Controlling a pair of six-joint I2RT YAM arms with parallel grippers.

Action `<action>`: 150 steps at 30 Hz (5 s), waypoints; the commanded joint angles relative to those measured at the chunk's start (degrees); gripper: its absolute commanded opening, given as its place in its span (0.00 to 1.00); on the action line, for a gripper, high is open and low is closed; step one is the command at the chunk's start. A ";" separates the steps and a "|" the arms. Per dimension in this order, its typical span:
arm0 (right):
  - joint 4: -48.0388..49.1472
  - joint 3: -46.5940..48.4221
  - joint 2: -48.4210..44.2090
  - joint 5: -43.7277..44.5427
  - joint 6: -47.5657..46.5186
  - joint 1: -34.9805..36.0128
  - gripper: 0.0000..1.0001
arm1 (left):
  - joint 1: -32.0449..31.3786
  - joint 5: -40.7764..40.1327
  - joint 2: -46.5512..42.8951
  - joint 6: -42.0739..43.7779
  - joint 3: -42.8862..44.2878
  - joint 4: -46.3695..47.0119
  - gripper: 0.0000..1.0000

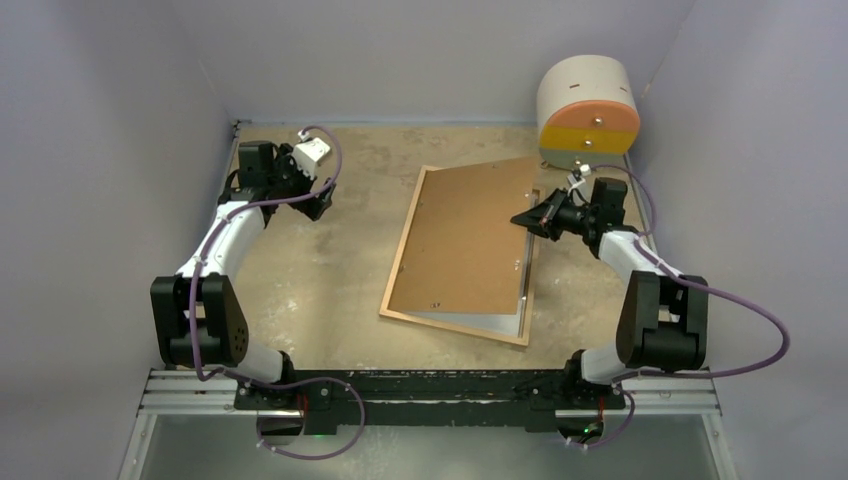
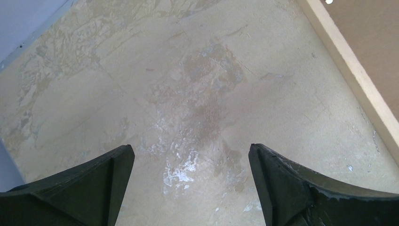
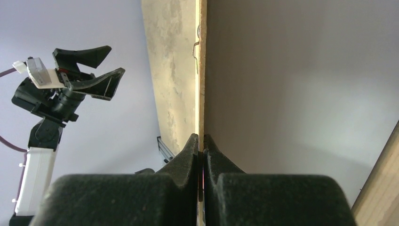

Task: Put the photo into the frame
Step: Place the photo frame item in the photo frame.

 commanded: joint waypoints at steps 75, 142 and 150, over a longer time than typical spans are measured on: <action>-8.40 10.06 13.39 34.33 -6.40 21.06 0.68 | -2.95 5.38 14.10 0.54 -9.66 5.78 0.89; -8.93 9.42 1.92 34.09 -5.42 28.36 0.65 | -7.11 9.28 12.66 3.27 -5.35 -3.79 0.75; 9.89 9.08 9.57 18.15 9.17 25.16 0.00 | -3.17 18.03 14.48 2.30 -2.76 -8.79 0.69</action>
